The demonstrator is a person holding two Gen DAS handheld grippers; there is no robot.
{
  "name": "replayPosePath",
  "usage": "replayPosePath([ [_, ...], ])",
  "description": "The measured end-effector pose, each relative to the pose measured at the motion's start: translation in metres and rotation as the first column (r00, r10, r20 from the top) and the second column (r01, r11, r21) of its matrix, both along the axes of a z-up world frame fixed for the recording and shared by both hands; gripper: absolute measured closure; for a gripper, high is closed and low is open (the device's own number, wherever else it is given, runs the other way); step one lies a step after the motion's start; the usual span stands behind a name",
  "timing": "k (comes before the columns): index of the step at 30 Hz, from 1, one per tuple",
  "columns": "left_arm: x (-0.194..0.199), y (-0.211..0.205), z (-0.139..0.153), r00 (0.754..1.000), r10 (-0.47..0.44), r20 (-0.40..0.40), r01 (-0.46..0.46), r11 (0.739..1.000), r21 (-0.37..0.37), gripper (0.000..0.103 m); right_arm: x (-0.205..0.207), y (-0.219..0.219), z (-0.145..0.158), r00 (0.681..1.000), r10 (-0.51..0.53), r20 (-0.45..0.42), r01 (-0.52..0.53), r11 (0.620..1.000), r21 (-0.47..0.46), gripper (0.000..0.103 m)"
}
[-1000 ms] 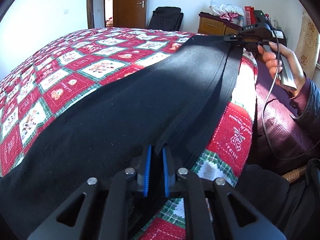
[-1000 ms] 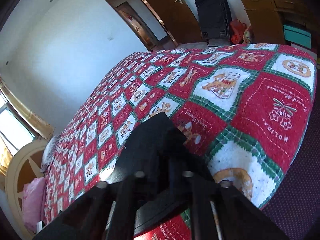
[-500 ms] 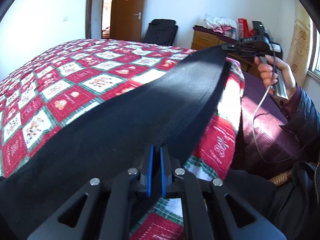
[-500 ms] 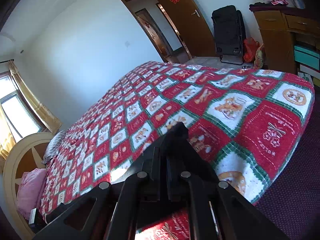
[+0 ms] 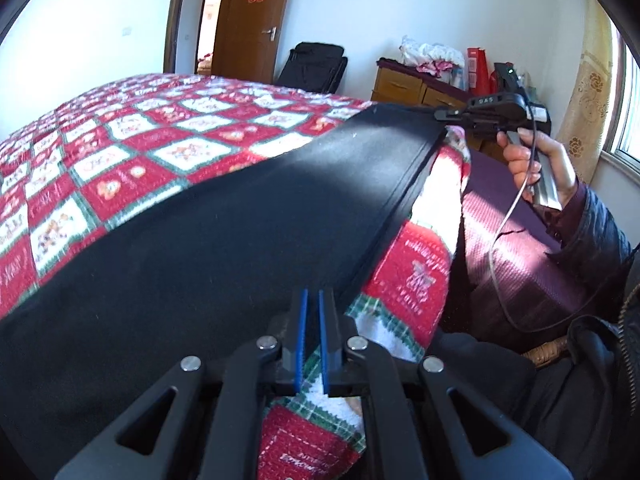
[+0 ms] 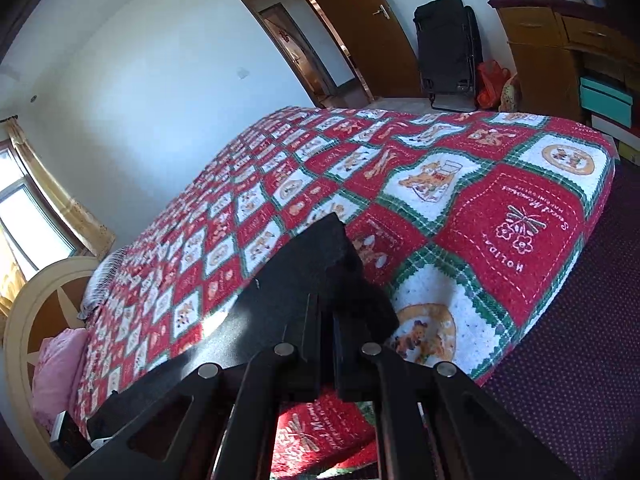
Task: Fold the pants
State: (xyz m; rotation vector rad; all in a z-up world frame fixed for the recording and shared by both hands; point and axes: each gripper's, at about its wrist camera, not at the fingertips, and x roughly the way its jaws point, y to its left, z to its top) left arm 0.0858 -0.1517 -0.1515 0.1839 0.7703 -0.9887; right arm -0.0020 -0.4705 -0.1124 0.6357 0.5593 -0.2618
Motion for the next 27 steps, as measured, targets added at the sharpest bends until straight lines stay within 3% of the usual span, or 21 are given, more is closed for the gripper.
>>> replayPosePath([
  [4,-0.006,0.0,0.002,1.0,-0.006,0.024,0.006,1.0,-0.008,0.097,-0.001,0.002,0.004,1.0,0.014,0.009,-0.014,1.0,-0.002,0.099],
  [6,-0.01,-0.005,0.004,0.997,0.003,0.075,-0.005,0.999,0.034,0.089,0.002,0.004,0.003,1.0,0.017,0.004,-0.017,1.0,-0.011,0.098],
  [10,-0.015,-0.013,0.001,0.992,-0.009,0.127,-0.005,0.995,0.103,0.051,0.005,0.003,-0.004,1.0,0.014,-0.017,-0.014,1.0,0.001,0.098],
  [11,-0.015,-0.014,-0.001,0.989,-0.012,0.145,-0.006,0.992,0.124,0.05,0.005,0.002,-0.005,1.0,0.015,-0.017,-0.015,1.0,0.005,0.098],
  [16,-0.01,-0.023,-0.011,0.985,-0.017,0.169,-0.02,0.977,0.213,0.05,0.006,0.004,-0.005,1.0,0.018,-0.022,-0.018,1.0,-0.003,0.098],
  [18,-0.006,-0.023,-0.011,0.986,-0.011,0.166,-0.024,0.978,0.205,0.052,0.006,0.004,-0.007,0.999,0.019,-0.026,-0.02,1.0,-0.004,0.098],
  [19,-0.004,-0.025,-0.011,0.985,-0.009,0.169,-0.028,0.976,0.217,0.058,0.007,0.005,-0.007,0.999,0.019,-0.027,-0.019,1.0,-0.003,0.098],
  [22,-0.004,-0.024,-0.006,0.984,0.001,0.18,-0.04,0.976,0.213,0.096,0.006,0.004,-0.008,1.0,0.015,-0.024,-0.015,1.0,-0.002,0.098],
  [27,-0.009,-0.004,0.022,0.98,0.02,0.2,-0.043,0.993,0.112,0.097,-0.001,0.004,0.007,0.999,0.014,0.035,-0.013,1.0,-0.016,0.098],
])
